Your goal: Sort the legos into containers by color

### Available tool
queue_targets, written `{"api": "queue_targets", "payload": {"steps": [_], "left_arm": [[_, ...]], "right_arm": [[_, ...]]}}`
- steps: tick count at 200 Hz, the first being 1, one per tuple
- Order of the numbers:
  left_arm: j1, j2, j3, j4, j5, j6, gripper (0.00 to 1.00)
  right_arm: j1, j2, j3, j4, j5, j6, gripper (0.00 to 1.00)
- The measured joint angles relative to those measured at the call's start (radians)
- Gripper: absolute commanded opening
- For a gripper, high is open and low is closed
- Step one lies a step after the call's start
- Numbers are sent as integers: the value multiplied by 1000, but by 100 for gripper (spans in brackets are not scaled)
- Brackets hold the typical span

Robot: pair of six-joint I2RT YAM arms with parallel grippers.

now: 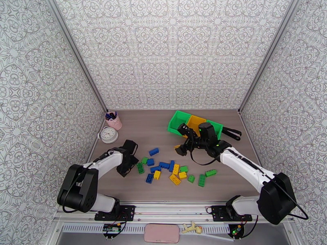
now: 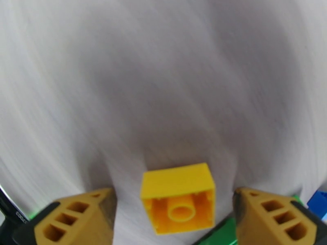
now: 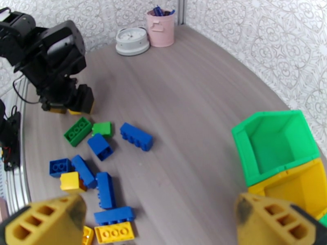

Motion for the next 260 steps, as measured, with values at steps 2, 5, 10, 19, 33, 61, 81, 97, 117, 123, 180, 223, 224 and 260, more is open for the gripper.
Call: {"api": "queue_targets", "payload": {"steps": [2, 5, 10, 19, 33, 61, 81, 97, 117, 123, 180, 223, 224, 260], "left_arm": [[1, 1, 1, -2, 1, -1, 69], [2, 3, 2, -3, 0, -1, 69], [3, 5, 4, -6, 0, -1, 68], [7, 8, 5, -11, 0, 1, 65], [13, 9, 6, -18, 1, 4, 60], [25, 14, 11, -26, 0, 19, 43], [27, 14, 14, -21, -2, 30, 35], [24, 14, 26, -16, -4, 33, 33], [16, 7, 44, -17, -14, 41, 33], [11, 1, 50, -18, -19, 45, 33], [-106, -60, 138, 109, -33, 222, 25], [-238, -3, 262, 323, 47, 442, 24], [-241, -1, 266, 328, 50, 446, 24], [-327, 124, 405, 496, 184, 600, 24]], "right_arm": [[0, 0, 0, 0, 0, 0, 100], [0, 0, 0, -2, 0, 0, 100], [0, 0, 0, -3, 0, 0, 100], [0, 0, 0, -3, 0, 0, 100], [0, 0, 0, -3, 0, 0, 100], [0, 0, 0, -3, 0, 1, 100], [0, 0, 0, -2, 5, 5, 100], [0, -3, -5, 10, 10, 13, 100], [0, -27, -27, 29, 28, 25, 100], [0, -39, -35, 35, 36, 29, 100], [0, -186, -102, 58, 121, 39, 100], [-19, -334, -171, 58, 219, 66, 99], [-20, -339, -174, 58, 222, 66, 100], [-57, -468, -230, 39, 304, 124, 100]]}}
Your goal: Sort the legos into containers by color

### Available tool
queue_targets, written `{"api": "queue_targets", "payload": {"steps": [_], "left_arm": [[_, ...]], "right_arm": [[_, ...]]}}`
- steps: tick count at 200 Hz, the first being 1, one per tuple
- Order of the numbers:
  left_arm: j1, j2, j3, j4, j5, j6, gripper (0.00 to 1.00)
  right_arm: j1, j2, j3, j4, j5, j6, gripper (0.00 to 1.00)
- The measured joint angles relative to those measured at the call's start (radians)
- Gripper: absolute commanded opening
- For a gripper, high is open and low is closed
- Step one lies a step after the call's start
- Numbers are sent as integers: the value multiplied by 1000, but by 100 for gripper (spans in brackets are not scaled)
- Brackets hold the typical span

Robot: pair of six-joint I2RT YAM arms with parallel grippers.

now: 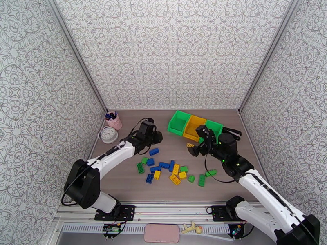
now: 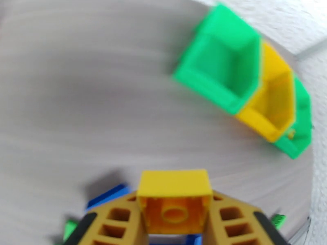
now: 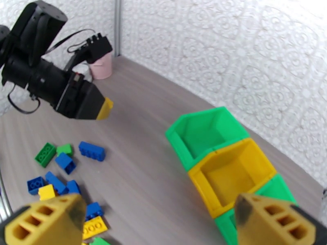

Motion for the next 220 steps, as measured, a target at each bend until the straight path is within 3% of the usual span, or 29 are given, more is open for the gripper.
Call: {"api": "queue_targets", "payload": {"steps": [44, 89, 220], "left_arm": [[-71, 179, 161, 154, 173, 85, 24], [-129, 410, 378, 261, 261, 108, 23], [-201, 971, 1068, 311, 275, 111, 24]], "right_arm": [[-18, -140, -27, -61, 78, 41, 100], [-18, -209, -50, -95, 142, 58, 99], [-25, -285, -53, -171, 240, 58, 100]]}}
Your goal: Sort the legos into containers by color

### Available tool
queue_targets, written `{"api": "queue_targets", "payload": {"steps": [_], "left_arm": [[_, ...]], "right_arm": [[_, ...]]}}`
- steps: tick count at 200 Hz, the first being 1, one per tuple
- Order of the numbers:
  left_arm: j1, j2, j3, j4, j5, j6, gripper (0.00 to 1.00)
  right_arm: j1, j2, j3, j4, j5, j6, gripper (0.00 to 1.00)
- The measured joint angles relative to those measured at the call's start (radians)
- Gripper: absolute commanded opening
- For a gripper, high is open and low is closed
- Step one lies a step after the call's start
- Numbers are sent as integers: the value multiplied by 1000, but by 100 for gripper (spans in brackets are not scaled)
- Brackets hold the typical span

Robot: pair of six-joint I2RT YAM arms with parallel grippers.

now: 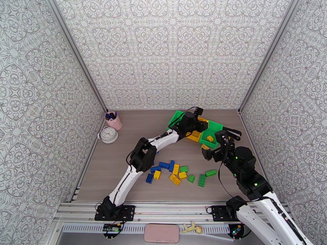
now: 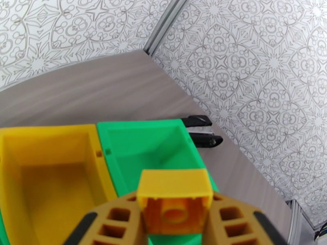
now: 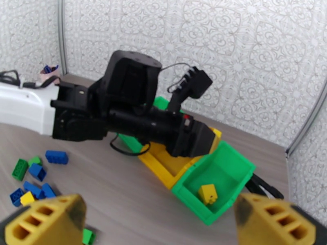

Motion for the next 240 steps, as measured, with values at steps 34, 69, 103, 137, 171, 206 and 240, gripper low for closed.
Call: {"api": "queue_targets", "payload": {"steps": [34, 69, 103, 137, 171, 206, 240], "left_arm": [[-16, 101, 163, -8, -11, 3, 24], [-32, 136, 201, -7, -22, 11, 23], [-35, 145, 202, -28, -43, 31, 28], [-35, 145, 202, -48, -55, 51, 43], [-35, 145, 202, -61, -55, 61, 52], [-33, 111, 130, -53, -60, 86, 68], [-26, -25, -70, -35, -62, 127, 87]], "right_arm": [[-1, -13, 0, -1, 18, 0, 100], [-4, -25, 0, -9, 38, 0, 100], [-5, -34, 0, -14, 48, 0, 100], [-5, -34, -1, -14, 53, 0, 100], [-5, -29, -1, -14, 57, 5, 100], [-5, -24, -1, -14, 86, 52, 100], [-5, -16, -1, -52, 157, 201, 100]]}}
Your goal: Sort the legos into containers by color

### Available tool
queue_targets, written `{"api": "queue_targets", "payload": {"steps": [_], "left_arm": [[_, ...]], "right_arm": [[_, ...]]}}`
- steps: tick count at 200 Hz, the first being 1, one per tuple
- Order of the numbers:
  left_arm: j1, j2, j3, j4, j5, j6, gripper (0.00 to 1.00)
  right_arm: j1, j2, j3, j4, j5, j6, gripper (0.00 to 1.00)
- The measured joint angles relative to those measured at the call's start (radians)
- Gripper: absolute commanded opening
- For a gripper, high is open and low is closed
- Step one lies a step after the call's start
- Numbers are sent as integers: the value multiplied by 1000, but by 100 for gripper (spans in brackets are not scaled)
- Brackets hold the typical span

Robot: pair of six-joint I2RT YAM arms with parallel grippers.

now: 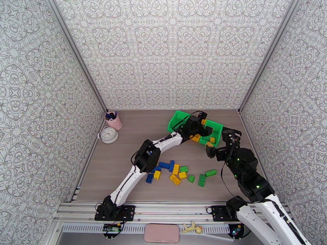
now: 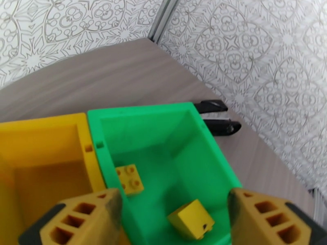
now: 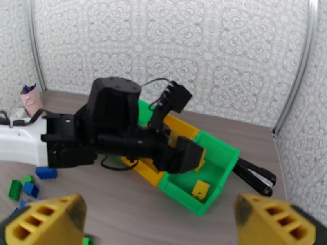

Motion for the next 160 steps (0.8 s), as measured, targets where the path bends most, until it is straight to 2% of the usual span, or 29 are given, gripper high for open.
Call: {"api": "queue_targets", "payload": {"steps": [12, 33, 89, 114, 160], "left_arm": [[3, -72, -86, 15, 0, 23, 94], [11, -204, -240, 75, -6, 56, 100], [39, -491, -575, 219, -3, 135, 100], [48, -585, -706, 229, 11, 176, 100], [58, -763, -956, 235, 57, 254, 100]], "right_arm": [[-1, 6, -3, -27, 19, 79, 100], [-1, 3, -26, -78, 35, 227, 100], [-2, 17, -54, -301, 34, 588, 100], [-8, 93, -63, -377, 2, 720, 100], [-24, 219, -126, -410, -69, 912, 92]]}}
